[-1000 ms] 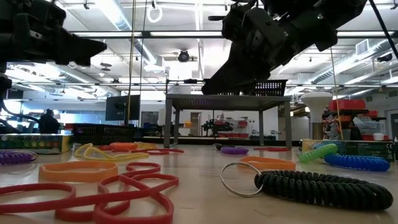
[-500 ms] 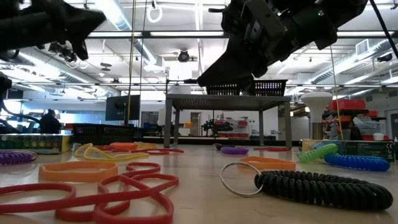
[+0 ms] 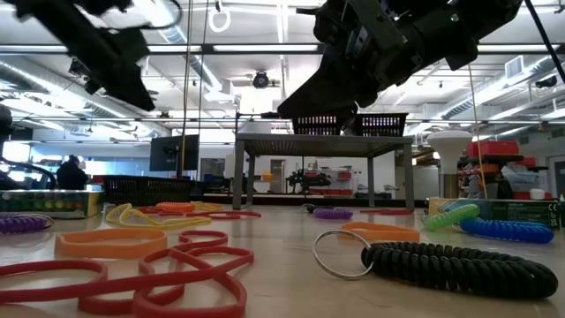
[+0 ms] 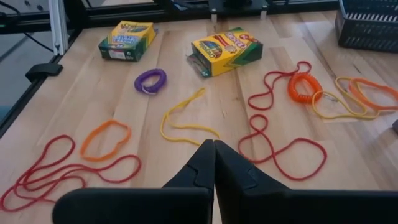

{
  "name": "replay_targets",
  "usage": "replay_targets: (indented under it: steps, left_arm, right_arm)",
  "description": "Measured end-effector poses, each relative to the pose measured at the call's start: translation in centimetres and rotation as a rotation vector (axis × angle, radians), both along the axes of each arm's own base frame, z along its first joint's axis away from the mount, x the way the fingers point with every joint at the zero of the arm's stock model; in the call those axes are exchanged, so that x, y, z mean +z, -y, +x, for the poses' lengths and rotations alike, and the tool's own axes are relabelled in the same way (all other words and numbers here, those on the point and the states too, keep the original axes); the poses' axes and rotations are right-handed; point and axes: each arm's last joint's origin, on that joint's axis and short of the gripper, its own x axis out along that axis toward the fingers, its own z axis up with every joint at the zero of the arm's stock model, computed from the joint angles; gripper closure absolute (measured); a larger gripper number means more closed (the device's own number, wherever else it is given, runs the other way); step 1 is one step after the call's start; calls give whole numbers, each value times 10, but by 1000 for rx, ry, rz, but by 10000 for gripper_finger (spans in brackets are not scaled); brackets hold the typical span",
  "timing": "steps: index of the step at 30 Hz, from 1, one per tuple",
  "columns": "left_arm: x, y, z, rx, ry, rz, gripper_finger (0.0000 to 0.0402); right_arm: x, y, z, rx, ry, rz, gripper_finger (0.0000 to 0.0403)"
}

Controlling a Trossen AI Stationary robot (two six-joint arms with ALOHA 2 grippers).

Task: Sort rubber bands into baskets
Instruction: Put the top black basket into the shelf

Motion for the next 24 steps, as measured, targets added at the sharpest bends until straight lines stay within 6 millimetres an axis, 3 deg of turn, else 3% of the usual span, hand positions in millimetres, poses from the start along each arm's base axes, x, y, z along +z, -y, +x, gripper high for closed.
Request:
replay_targets:
  steps: [6,13,18,24]
  left_arm:
    - [3,-44,11,55,-135,-126,348]
    - [-3,-91,-7,135,-180,-255,300]
    - [-22,-112,-15,164,-240,-370,252]
    - [-34,-125,-5,173,-317,-412,225]
  right_arm:
    - [1,-4,0,21,11,-14,396]
    - [2,-10,-1,53,27,-39,396]
    - [2,-11,-2,57,28,-39,396]
    - [4,-12,-1,57,49,-38,396]
